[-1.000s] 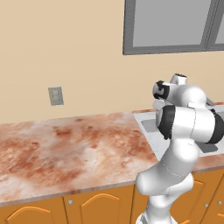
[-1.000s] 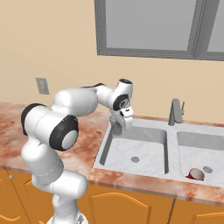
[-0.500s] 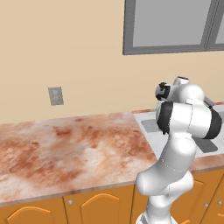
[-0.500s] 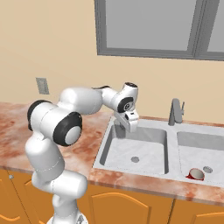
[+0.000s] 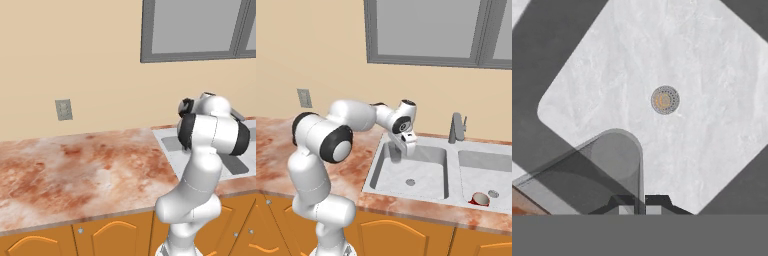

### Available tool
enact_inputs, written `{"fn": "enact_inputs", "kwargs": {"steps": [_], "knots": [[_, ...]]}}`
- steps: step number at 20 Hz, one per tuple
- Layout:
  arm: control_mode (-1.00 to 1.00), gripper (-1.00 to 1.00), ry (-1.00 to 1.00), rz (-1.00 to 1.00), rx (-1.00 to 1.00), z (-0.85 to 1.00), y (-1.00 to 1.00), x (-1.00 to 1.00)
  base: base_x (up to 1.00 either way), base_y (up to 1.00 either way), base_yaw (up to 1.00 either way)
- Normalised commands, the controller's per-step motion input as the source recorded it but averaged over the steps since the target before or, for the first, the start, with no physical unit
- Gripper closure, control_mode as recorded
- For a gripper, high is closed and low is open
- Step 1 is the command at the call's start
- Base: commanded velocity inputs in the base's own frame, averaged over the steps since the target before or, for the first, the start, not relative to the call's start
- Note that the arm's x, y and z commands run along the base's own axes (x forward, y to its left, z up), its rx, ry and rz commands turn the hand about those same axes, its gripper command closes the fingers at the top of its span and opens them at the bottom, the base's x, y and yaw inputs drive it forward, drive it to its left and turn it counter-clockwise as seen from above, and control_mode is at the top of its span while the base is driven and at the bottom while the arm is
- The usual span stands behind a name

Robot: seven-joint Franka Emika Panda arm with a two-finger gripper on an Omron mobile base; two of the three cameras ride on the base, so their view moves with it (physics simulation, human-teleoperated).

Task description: Move any existing items from the left basin to the right basin for drying. Then move the glass cup from the counter to the left basin of the sink for washing.

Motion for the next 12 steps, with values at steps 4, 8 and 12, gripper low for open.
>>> {"fn": "enact_inputs", "kwargs": {"steps": [4,8,12], "knots": [[-1.0,1.0,0.0,0.0,0.0,-0.27,-0.04,0.0,0.0,0.0,0.0],[-1.0,1.0,0.01,0.0,0.0,-0.31,-0.04,0.0,0.0,0.0,0.0],[-1.0,1.0,0.0,0.0,0.0,-0.28,-0.05,0.0,0.0,0.0,0.0]]}}
